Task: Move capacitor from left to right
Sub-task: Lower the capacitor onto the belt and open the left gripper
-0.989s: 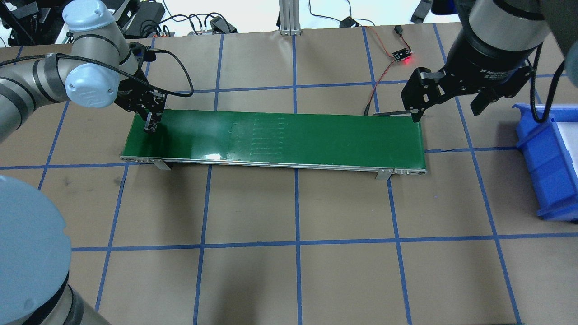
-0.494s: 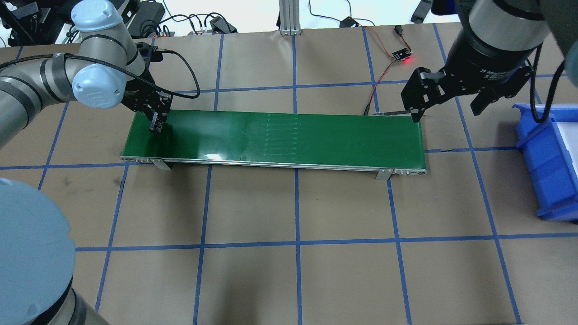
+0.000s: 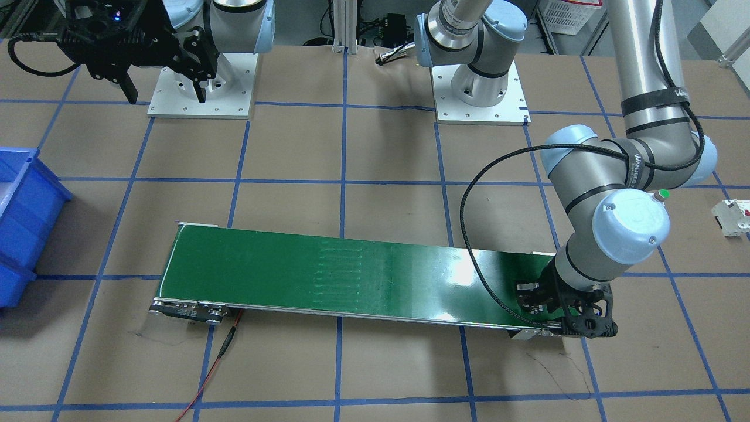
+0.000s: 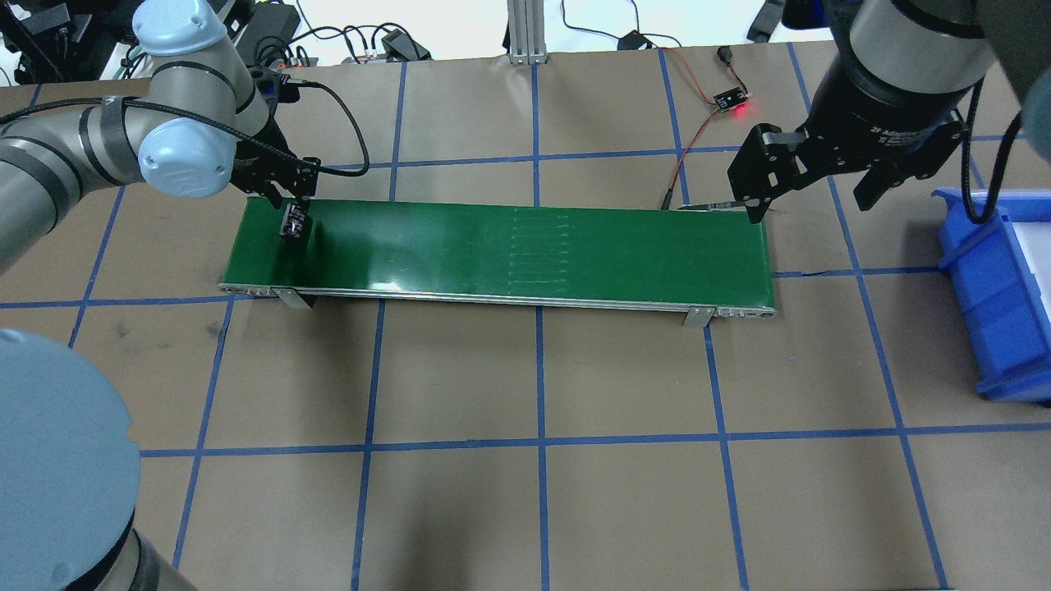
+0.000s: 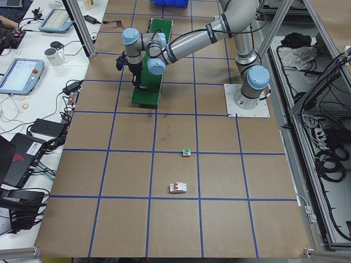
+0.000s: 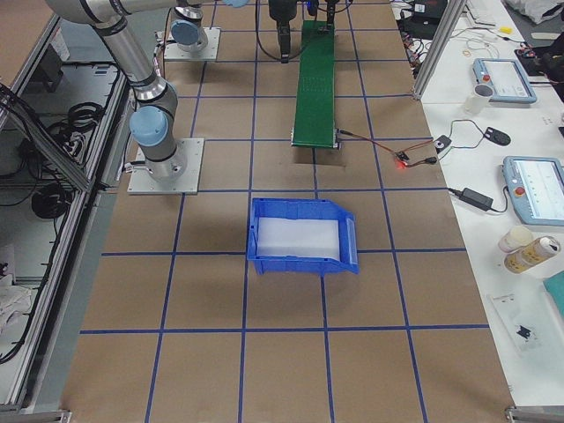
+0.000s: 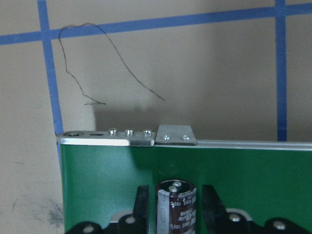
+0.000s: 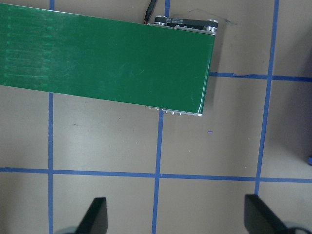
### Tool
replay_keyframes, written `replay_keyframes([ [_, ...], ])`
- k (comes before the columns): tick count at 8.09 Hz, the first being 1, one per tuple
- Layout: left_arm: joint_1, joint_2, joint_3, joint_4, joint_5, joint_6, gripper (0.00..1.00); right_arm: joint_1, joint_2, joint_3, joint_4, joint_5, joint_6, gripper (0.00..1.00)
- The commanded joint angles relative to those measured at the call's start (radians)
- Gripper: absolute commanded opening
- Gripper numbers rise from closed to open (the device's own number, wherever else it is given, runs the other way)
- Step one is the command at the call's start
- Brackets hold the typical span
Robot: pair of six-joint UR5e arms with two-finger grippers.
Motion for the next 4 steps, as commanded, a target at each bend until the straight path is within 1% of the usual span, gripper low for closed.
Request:
replay_keyframes([
  [1, -0.018, 0.016, 0.002, 0.024, -0.004, -0.037, 0.72, 0.000, 0.001, 0.000, 0.000, -0.001, 0.000, 1.00],
  [2, -0.041, 0.030, 0.012, 0.013, 0.002, -0.057, 0.75, 0.000, 0.001, 0.000, 0.000, -0.001, 0.000, 1.00],
  [3, -0.064, 0.044, 0.014, -0.014, 0.008, -0.088, 0.84, 0.000, 0.001, 0.000, 0.000, -0.001, -0.002, 1.00],
  [4, -0.075, 0.062, 0.016, -0.072, 0.003, -0.152, 0.99, 0.000, 0.003, 0.000, -0.002, -0.001, -0.002, 1.00],
])
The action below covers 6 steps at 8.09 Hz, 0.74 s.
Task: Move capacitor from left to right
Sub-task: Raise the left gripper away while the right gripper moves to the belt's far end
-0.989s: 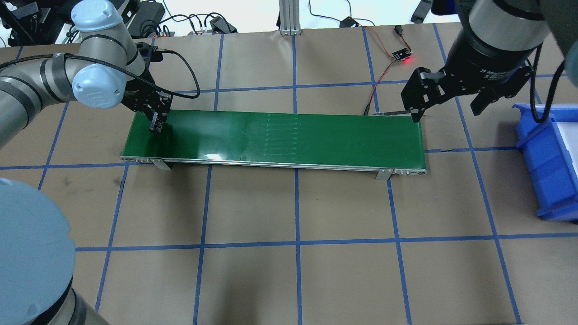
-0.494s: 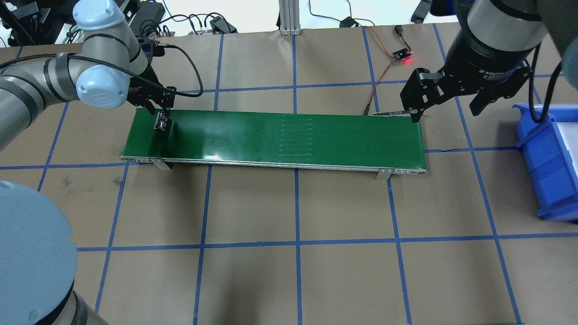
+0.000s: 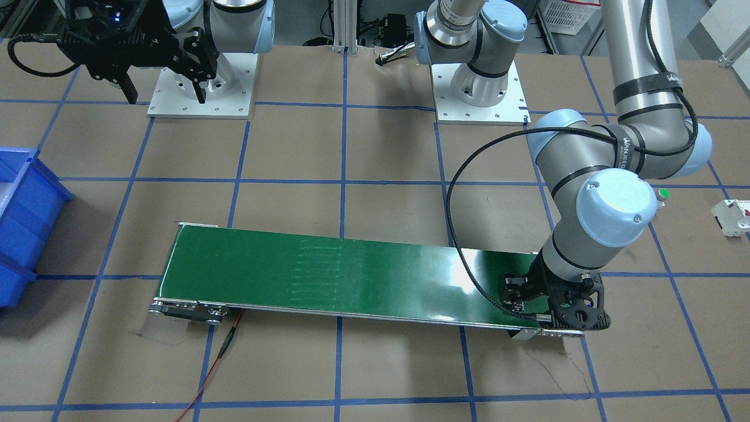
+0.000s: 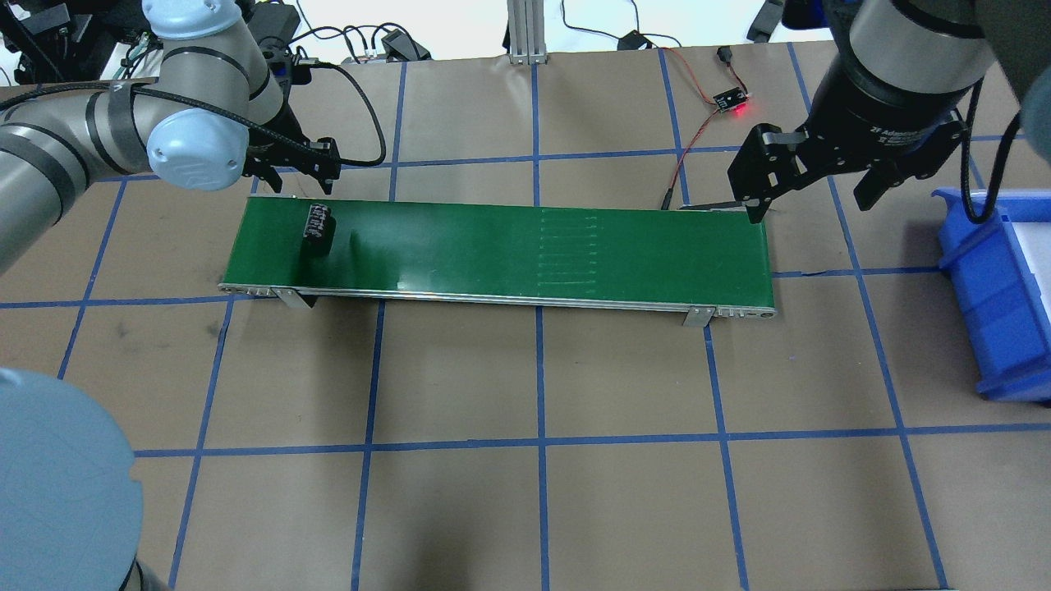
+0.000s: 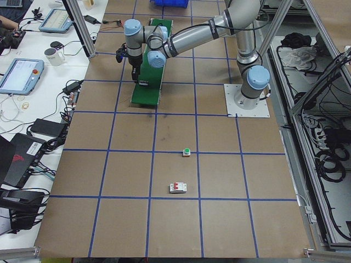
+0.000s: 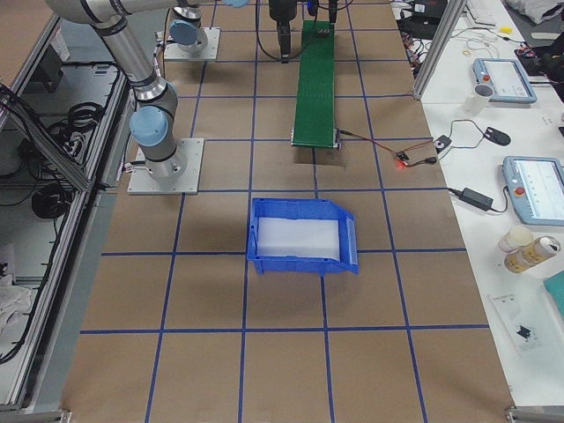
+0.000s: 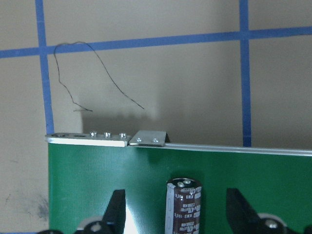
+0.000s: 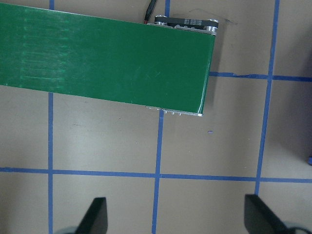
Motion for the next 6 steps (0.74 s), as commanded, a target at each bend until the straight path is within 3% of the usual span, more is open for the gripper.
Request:
replay_keyframes([
  [1, -0.032, 0.047, 0.005, -0.118, -0.001, -0.107, 1.00, 0.000, 0.004, 0.000, -0.011, 0.000, -0.001, 1.00],
  [2, -0.035, 0.070, 0.005, -0.150, -0.001, -0.109, 1.00, 0.001, 0.003, 0.000, -0.014, 0.000, 0.001, 1.00],
  [6, -0.093, 0.301, 0.113, -0.550, -0.003, -0.198, 1.00, 0.003, 0.064, -0.005, -0.064, 0.018, 0.008, 1.00],
])
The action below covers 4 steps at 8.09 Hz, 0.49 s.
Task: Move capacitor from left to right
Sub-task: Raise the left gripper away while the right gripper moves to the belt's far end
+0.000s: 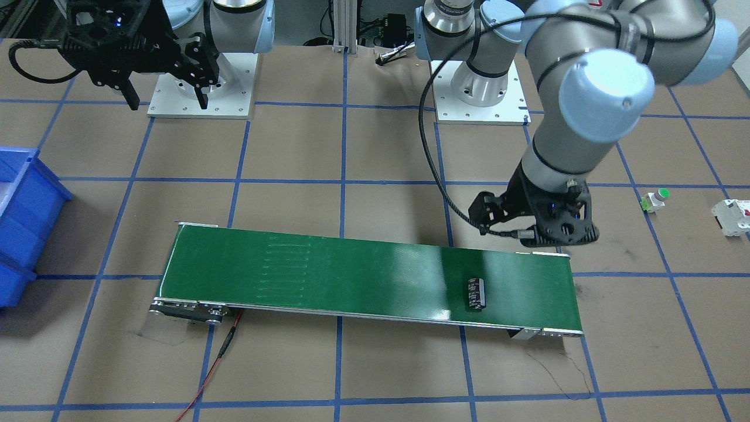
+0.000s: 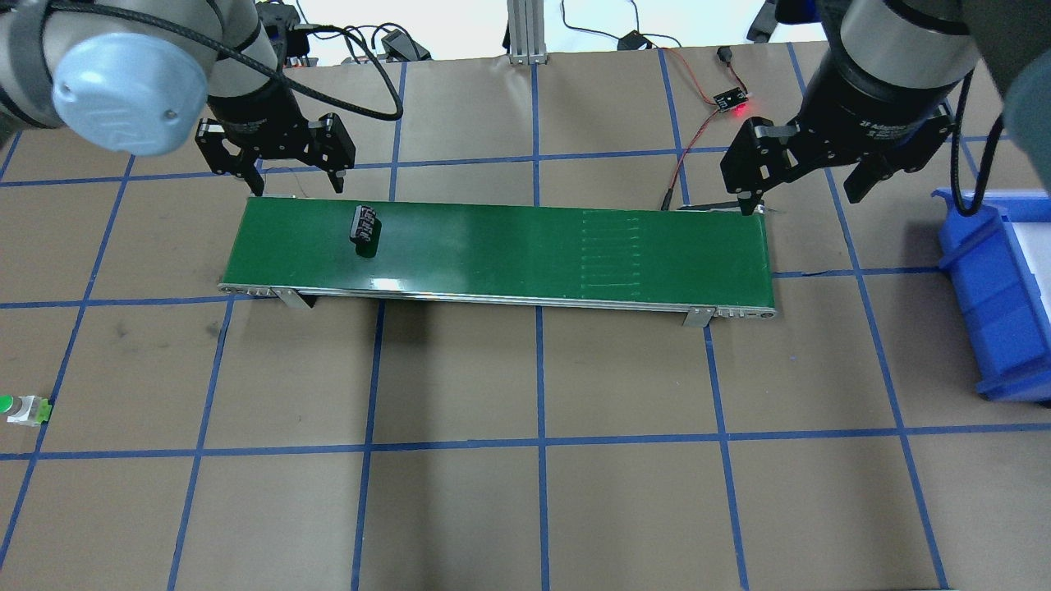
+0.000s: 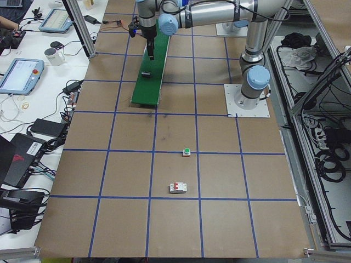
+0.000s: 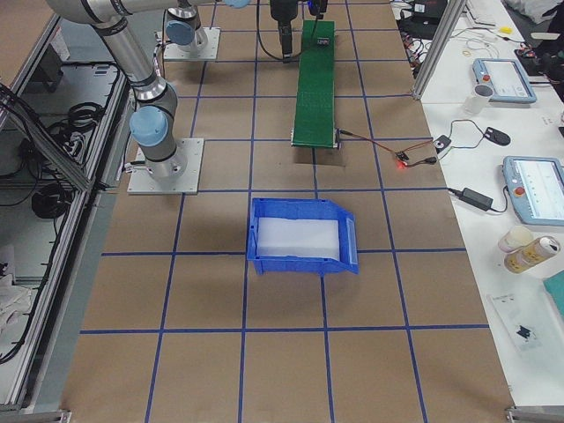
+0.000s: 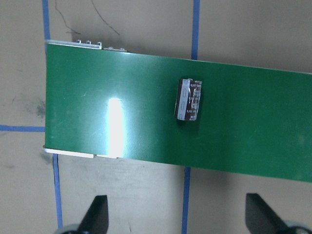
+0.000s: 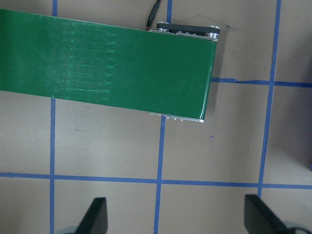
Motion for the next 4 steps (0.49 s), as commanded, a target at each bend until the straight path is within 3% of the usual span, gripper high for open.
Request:
replay_keyframes([
  [1, -0.008, 0.130, 0.066, -0.208, 0.001, -0.022, 1.00, 0.000, 0.065, -0.002, -0.038, 0.010, 0.008, 1.00],
  [4, -0.002, 0.133, 0.066, -0.209, -0.031, -0.011, 1.00, -0.001, 0.230, 0.022, -0.132, 0.016, 0.011, 1.00],
])
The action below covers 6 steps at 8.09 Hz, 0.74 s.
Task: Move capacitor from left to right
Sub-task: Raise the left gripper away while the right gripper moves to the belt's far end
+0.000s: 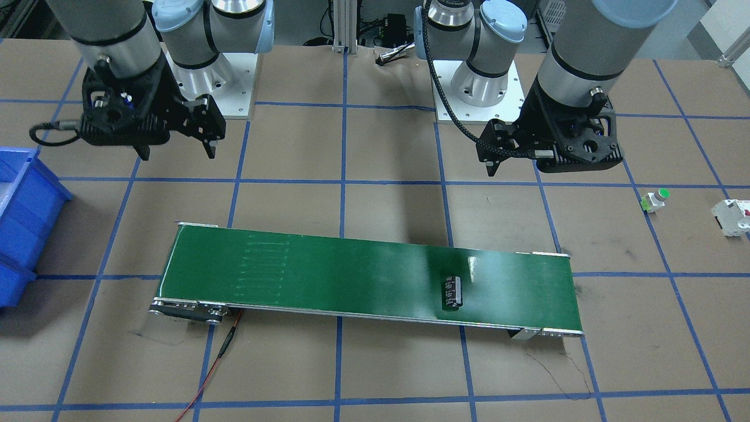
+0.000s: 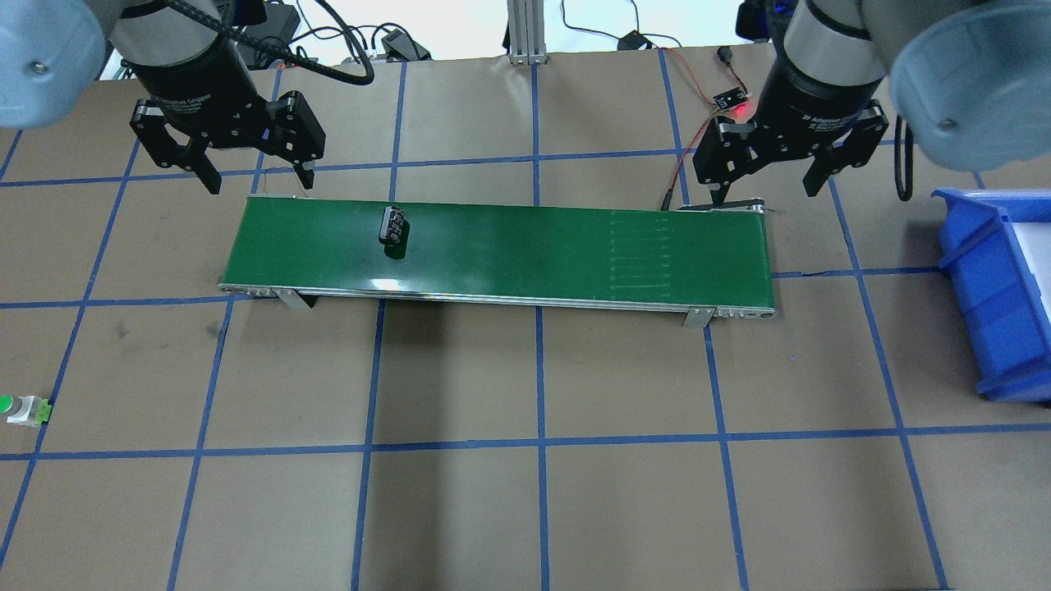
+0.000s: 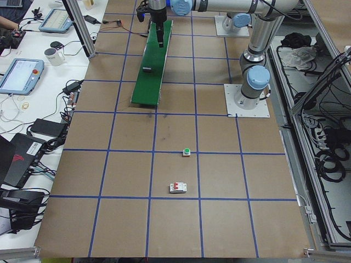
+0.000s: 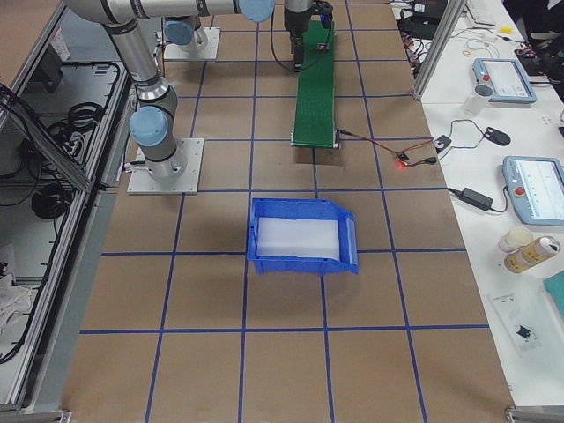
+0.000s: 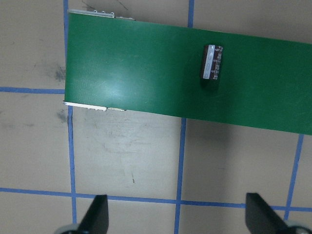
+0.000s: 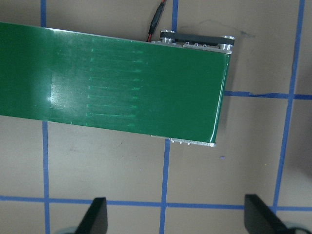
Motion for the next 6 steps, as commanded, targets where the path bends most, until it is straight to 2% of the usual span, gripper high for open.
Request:
replay_keyframes([
  [1, 0.002, 0.016, 0.002, -0.009, -0.072, 0.006, 1.00, -0.008, 0.112, 0.084, -0.124, 0.056, 0.000, 1.00],
  [2, 0.001, 0.016, 0.002, -0.009, -0.097, 0.006, 1.00, -0.043, 0.114, 0.174, -0.257, 0.105, -0.017, 1.00],
  [3, -0.004, 0.030, -0.001, -0.022, -0.094, 0.006, 1.00, -0.091, 0.121, 0.242, -0.334, 0.189, -0.074, 1.00],
  [5, 0.002, 0.024, -0.004, -0.036, -0.102, 0.004, 1.00, -0.161, 0.158, 0.263, -0.350, 0.234, -0.149, 0.95],
  [6, 0.002, 0.013, -0.006, -0.033, -0.100, 0.004, 1.00, -0.164, 0.208, 0.263, -0.409, 0.279, -0.149, 0.95],
])
